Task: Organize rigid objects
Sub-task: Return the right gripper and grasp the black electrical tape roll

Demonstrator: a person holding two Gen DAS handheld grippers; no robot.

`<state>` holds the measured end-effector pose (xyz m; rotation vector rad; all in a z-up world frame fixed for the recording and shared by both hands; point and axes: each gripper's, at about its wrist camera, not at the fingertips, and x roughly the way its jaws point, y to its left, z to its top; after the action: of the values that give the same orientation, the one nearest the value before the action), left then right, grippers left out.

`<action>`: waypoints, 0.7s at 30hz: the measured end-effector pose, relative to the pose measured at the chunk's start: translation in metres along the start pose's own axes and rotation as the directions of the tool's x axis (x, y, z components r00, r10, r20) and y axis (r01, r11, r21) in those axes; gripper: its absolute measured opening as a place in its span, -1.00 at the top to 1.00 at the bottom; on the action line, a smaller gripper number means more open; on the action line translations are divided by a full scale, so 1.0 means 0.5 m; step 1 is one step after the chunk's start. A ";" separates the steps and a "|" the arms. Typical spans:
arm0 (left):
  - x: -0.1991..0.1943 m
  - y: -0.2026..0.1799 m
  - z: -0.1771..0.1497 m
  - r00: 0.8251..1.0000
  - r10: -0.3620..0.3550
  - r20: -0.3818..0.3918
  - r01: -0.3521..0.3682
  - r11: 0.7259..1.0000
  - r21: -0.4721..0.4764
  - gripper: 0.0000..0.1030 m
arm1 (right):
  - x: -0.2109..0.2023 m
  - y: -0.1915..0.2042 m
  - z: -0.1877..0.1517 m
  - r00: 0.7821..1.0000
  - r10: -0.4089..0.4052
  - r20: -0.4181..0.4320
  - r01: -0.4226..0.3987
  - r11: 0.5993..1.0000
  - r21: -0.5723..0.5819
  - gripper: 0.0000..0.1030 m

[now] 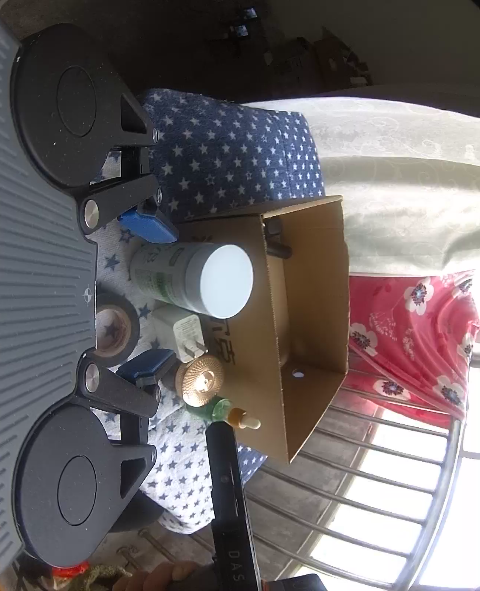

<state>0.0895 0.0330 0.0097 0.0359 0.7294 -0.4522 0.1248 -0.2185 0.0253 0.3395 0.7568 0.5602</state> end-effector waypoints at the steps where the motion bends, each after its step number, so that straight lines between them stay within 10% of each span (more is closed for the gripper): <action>1: 0.006 -0.003 -0.008 1.000 -0.008 -0.010 0.008 1.000 -0.002 -0.27 | 0.014 -0.001 -0.015 1.000 -0.016 -0.013 0.016 1.000 0.004 0.50; 21: 0.110 -0.065 -0.113 0.987 0.086 -0.134 -0.074 0.993 0.090 -0.40 | 0.139 0.009 -0.092 0.984 -0.089 -0.153 0.079 0.995 -0.068 0.17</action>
<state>0.0763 -0.0070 -0.0643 0.1765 0.8409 -0.4063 0.1309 -0.1696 -0.0422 0.2068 0.8989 0.5335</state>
